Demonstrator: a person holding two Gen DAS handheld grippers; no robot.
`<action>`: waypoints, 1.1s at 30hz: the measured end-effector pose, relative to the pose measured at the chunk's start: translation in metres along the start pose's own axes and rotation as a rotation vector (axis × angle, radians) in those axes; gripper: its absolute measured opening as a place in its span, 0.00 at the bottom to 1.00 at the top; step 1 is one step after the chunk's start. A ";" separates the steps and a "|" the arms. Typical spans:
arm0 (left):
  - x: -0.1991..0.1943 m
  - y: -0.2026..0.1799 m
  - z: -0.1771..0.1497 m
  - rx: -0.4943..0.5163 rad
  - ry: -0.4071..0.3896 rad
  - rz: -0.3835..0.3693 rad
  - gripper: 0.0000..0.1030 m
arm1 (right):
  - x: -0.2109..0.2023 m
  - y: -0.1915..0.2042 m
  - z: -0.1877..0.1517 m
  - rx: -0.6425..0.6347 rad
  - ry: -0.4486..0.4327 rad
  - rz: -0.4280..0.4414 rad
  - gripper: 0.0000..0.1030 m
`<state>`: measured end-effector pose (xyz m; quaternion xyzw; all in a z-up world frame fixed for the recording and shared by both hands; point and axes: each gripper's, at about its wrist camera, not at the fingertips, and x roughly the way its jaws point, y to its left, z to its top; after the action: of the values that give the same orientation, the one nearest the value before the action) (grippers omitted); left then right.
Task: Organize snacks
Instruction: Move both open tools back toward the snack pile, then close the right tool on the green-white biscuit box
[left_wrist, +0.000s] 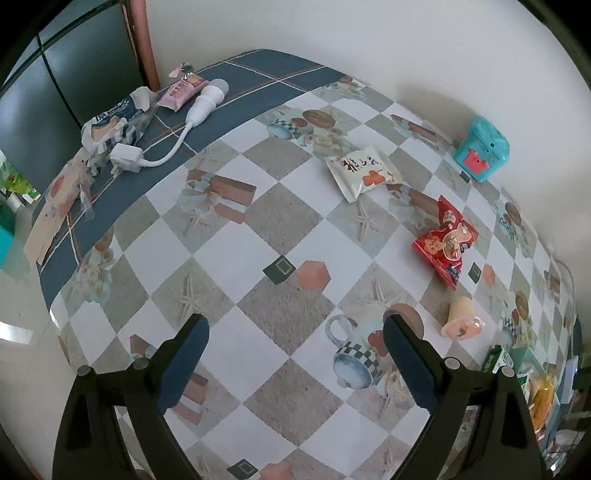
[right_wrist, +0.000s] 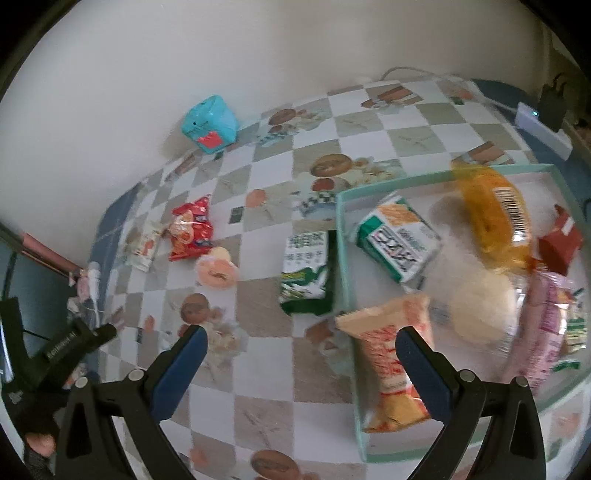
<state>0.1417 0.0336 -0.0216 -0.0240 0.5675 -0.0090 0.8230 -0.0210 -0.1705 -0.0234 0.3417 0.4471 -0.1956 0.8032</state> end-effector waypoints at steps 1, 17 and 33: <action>0.001 0.000 0.001 0.001 0.001 -0.001 0.93 | 0.001 0.001 0.001 0.007 -0.005 0.006 1.00; 0.017 -0.030 0.016 0.071 0.002 -0.052 0.93 | 0.021 0.011 0.024 -0.031 -0.023 -0.118 1.00; 0.036 -0.070 0.023 0.148 0.044 -0.119 0.93 | 0.043 0.031 0.042 -0.074 -0.013 -0.094 0.90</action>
<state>0.1766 -0.0376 -0.0435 0.0033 0.5810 -0.1004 0.8077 0.0448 -0.1801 -0.0328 0.2894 0.4642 -0.2186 0.8081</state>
